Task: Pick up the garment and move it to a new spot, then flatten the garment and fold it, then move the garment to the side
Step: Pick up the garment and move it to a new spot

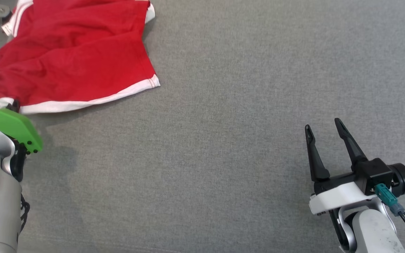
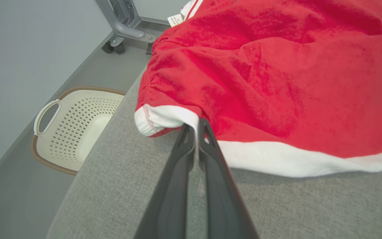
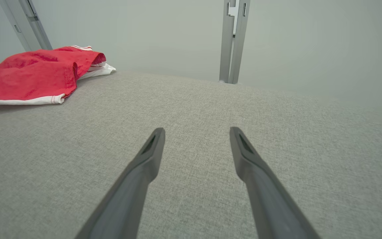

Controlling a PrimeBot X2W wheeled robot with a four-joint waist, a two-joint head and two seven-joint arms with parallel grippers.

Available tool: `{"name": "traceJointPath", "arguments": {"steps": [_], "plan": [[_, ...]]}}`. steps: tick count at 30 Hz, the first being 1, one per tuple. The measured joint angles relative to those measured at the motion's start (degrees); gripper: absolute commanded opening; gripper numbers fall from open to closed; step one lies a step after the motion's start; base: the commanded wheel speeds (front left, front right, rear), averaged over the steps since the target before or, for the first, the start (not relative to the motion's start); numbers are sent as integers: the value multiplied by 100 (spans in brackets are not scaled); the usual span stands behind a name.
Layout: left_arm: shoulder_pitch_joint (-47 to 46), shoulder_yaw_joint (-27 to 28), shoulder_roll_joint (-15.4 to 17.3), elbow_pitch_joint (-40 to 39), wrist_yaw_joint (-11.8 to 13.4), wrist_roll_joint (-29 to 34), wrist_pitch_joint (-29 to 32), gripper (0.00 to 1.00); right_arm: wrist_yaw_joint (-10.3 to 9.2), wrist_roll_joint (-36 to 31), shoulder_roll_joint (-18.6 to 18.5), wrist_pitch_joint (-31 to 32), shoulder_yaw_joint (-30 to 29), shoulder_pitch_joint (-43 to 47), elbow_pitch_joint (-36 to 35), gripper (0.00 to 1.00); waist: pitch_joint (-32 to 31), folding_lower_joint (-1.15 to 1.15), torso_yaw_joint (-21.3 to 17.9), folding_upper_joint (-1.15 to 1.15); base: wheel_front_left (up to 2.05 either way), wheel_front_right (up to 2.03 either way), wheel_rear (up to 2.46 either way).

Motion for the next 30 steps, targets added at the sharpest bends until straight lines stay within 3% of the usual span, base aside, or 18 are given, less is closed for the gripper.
{"name": "traceJointPath", "arguments": {"steps": [7,18,22,30], "plan": [[-107,-731,-18,-602,-20,-46,1,0,0,344,0,1,-36,169,157,100,-624,0,-33,0,0,0,0],[-236,-1979,-149,-2372,-21,-492,421,0,0,637,0,0,-517,618,225,100,-1559,0,-418,0,0,0,0],[-400,-2140,-474,-2914,-11,-545,539,0,0,671,-1,0,-673,719,225,100,-1707,0,-713,0,0,0,0],[-477,-2543,-1414,-3782,290,-717,560,0,0,745,-1,0,-657,725,207,100,-1809,0,-1375,0,0,0,0]]}}
